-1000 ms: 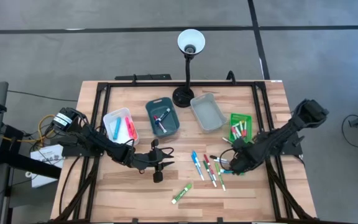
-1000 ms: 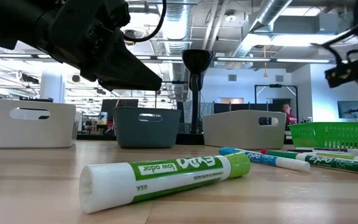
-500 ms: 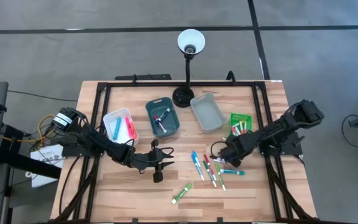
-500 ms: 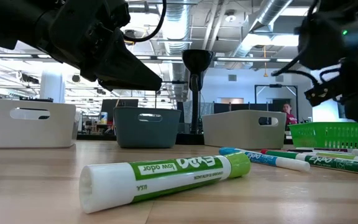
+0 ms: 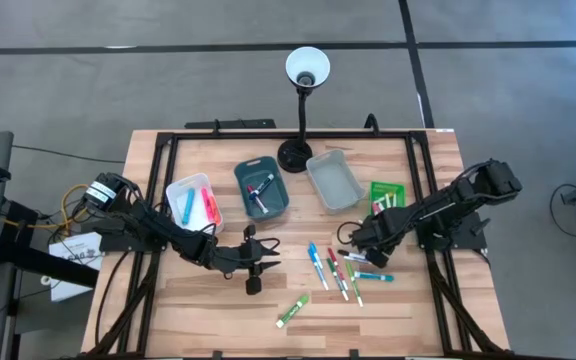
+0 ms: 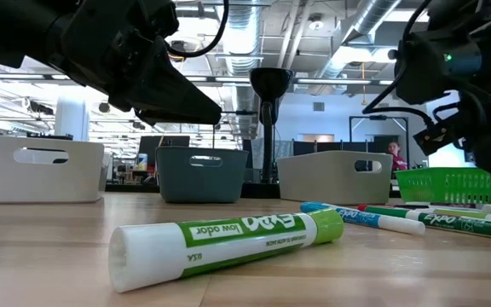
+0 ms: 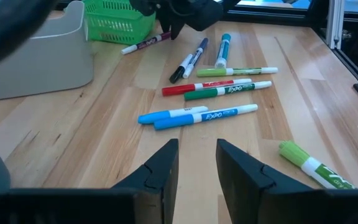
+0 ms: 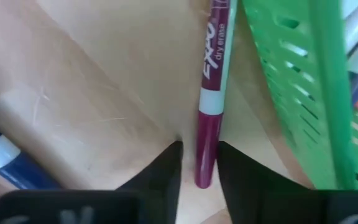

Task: Pick & Place Markers
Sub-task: Put the dark red small marker pen into the gray bin

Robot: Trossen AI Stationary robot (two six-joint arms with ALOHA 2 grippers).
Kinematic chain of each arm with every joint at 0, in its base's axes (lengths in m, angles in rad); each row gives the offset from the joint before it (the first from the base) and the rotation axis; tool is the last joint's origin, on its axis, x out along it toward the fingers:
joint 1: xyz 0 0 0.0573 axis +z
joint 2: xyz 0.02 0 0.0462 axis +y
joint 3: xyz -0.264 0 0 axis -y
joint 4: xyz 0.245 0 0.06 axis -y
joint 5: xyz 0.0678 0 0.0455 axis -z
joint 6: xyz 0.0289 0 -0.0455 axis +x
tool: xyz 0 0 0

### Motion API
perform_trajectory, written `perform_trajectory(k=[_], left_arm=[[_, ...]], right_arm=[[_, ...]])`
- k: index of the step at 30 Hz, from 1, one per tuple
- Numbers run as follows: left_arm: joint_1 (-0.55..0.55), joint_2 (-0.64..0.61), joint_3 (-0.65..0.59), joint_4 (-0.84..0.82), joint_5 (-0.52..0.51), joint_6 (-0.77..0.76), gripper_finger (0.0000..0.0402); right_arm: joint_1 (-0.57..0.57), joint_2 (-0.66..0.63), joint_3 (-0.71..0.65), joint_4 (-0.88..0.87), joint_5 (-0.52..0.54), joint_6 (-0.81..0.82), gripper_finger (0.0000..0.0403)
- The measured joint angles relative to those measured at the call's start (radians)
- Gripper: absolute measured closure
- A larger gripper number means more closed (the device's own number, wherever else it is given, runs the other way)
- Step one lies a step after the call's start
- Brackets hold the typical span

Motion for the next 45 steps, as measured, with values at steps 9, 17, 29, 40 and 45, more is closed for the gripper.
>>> perform_trajectory(k=[9, 17, 29, 40, 45], left_arm=[[0.0, 0.0, 0.0, 0.0, 0.0, 0.0, 0.0298], [0.0, 0.0, 0.0, 0.0, -0.001, 0.0, 0.0298], [0.0, 0.0, 0.0, 0.0, -0.002, 0.0, 0.0298], [0.0, 0.0, 0.0, 0.0, -0.002, 0.0, 0.0298], [0.0, 0.0, 0.0, 0.0, -0.002, 0.0, 0.0298]], right_arm=[[0.007, 0.001, 0.003, 0.014, -0.01, -0.017, 0.0385], [0.043, 0.006, 0.118, 0.014, 0.003, -0.023, 0.0371], [0.056, 0.004, 0.393, -0.019, 0.09, -0.119, 0.036], [-0.225, 0.004, 0.467, -0.028, 0.236, -0.096, 0.0379], [-0.408, 0.029, 0.467, -0.023, 0.191, -0.112, 0.0357]])
